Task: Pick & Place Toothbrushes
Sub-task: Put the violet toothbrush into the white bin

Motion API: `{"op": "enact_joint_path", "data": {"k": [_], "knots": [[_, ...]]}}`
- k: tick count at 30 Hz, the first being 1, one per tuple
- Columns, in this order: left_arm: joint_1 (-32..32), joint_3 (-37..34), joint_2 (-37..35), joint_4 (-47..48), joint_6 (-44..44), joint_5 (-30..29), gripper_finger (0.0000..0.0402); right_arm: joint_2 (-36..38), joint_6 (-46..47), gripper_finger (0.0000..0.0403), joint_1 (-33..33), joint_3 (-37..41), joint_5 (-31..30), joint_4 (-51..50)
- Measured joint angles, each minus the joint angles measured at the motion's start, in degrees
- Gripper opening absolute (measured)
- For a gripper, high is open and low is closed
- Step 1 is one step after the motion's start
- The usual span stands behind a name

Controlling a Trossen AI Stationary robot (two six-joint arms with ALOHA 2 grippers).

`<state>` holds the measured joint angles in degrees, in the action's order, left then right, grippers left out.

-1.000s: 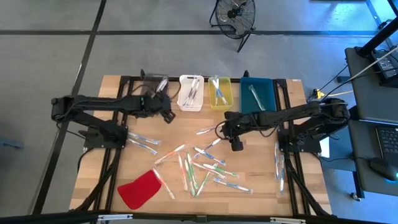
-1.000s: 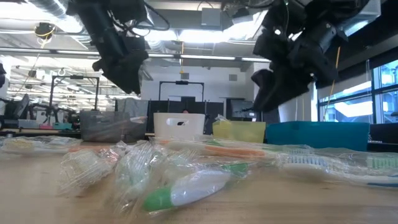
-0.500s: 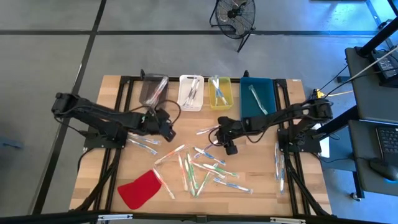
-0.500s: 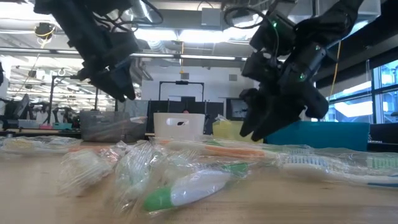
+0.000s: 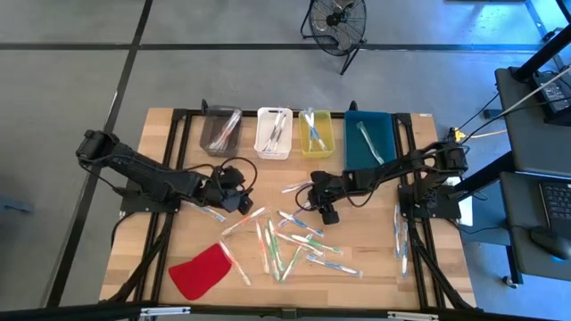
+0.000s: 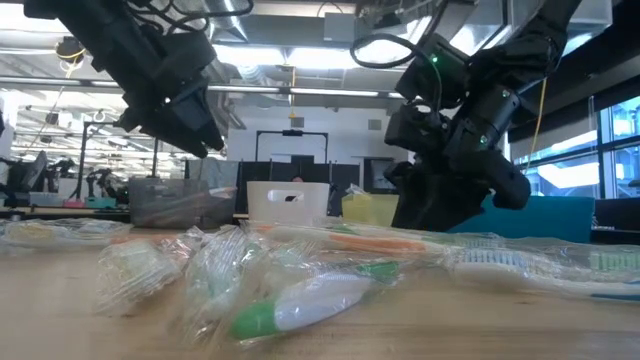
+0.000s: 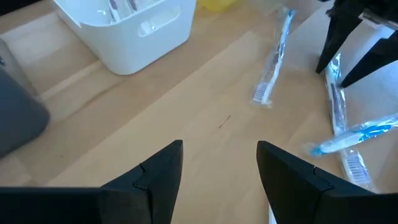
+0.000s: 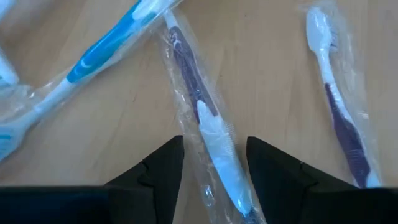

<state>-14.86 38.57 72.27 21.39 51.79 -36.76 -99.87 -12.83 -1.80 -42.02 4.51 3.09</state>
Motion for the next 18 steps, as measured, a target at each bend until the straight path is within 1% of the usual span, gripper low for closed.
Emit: {"op": "enact_joint_path", "data": {"k": [5, 8, 18], "knots": [[-0.4, 0.0, 0.0, -0.2, 0.0, -0.1, 0.0200, -0.8, 2.5, 0.0168, 0.6, -0.2, 0.6, -1.2], [-0.5, 0.0, 0.0, -0.2, 0.0, 0.1, 0.0197, -0.6, 3.4, 0.0155, 0.6, -0.2, 0.6, -1.8], [-0.5, 0.0, 0.0, -0.2, -0.3, 0.3, 0.0196, -0.3, 3.4, 0.0083, 0.6, -0.2, -0.3, -3.2]]}}
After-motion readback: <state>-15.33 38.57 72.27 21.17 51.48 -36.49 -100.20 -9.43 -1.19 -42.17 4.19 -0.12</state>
